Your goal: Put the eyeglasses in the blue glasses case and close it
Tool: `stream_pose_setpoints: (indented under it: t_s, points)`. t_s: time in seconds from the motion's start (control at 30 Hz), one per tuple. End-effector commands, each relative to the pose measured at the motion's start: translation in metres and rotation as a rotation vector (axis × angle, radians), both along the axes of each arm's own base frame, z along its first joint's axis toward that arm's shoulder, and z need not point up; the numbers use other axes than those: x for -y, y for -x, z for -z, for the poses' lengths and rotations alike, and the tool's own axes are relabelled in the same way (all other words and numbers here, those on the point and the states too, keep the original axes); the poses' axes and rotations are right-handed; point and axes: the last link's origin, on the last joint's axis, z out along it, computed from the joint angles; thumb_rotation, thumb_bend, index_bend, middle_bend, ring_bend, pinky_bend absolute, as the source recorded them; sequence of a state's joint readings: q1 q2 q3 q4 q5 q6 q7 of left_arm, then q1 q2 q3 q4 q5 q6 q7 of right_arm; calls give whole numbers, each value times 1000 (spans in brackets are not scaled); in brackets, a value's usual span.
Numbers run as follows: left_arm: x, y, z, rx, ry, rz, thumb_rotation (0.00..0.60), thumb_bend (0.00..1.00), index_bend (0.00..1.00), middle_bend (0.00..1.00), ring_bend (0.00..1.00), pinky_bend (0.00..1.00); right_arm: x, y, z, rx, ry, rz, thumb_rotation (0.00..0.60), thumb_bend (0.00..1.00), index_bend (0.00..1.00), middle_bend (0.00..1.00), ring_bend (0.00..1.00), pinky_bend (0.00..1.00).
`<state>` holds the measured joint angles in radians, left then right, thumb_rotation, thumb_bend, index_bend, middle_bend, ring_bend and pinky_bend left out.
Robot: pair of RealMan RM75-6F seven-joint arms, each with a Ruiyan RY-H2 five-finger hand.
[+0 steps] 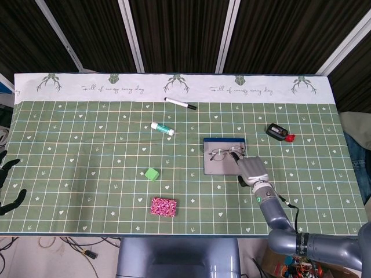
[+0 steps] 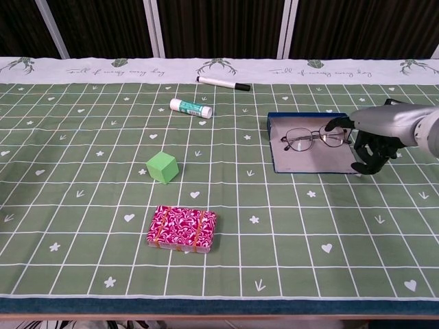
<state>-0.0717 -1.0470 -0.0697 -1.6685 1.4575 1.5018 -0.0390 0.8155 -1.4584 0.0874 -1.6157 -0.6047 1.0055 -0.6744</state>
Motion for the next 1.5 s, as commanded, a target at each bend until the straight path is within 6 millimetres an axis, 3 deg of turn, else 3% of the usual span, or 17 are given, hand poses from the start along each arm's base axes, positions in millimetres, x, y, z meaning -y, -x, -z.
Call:
stream_pose_setpoints:
  t_s: [0.03, 0.63, 1.5]
  points:
    - [0, 0, 0, -1, 0, 0, 600, 316, 153, 0, 0, 0, 1, -1, 1, -1, 2, 0, 600, 512, 91, 719, 682, 627]
    - [0, 0, 0, -1, -2, -1, 600, 316, 153, 0, 0, 0, 6, -9, 12, -19, -9, 10, 600, 525, 90, 716, 681, 627]
    - [-1, 1, 0, 1, 0, -3, 600, 316, 153, 0, 0, 0, 11, -6, 18, -43, -17, 41, 600, 529, 89, 714, 681, 627]
